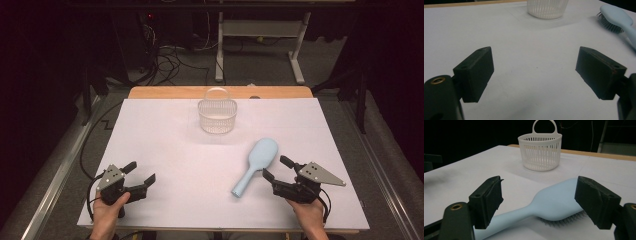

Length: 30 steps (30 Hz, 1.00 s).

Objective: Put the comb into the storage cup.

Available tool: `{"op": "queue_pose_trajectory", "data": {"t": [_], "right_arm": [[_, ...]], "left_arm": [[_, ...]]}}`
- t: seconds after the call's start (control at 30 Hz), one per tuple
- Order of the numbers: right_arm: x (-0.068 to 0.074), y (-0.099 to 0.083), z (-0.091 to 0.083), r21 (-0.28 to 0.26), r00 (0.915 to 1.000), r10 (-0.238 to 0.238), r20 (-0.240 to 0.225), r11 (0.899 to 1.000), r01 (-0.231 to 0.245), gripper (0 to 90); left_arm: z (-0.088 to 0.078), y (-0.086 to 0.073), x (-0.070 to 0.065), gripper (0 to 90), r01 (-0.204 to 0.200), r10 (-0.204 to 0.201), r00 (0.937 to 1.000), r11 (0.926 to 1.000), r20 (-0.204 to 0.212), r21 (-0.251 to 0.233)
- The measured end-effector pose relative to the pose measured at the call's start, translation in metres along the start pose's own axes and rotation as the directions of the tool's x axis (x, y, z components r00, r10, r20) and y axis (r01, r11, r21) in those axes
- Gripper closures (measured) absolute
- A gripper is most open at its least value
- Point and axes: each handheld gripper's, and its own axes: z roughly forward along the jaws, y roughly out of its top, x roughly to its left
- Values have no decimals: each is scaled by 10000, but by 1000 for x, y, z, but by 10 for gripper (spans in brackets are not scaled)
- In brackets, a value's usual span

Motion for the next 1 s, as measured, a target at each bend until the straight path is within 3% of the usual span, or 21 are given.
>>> {"op": "queue_pose_trajectory", "data": {"t": [0.7,1.0], "right_arm": [[16,10,23,38,9971,167,-737,9999,-165,244],[21,16,35,719,9932,249,-1134,9973,-168,271]], "left_arm": [[0,0,0,159,14,-14,10000,10000,7,-8],[0,0,0,159,54,-54,10000,10000,1,-26]]}}
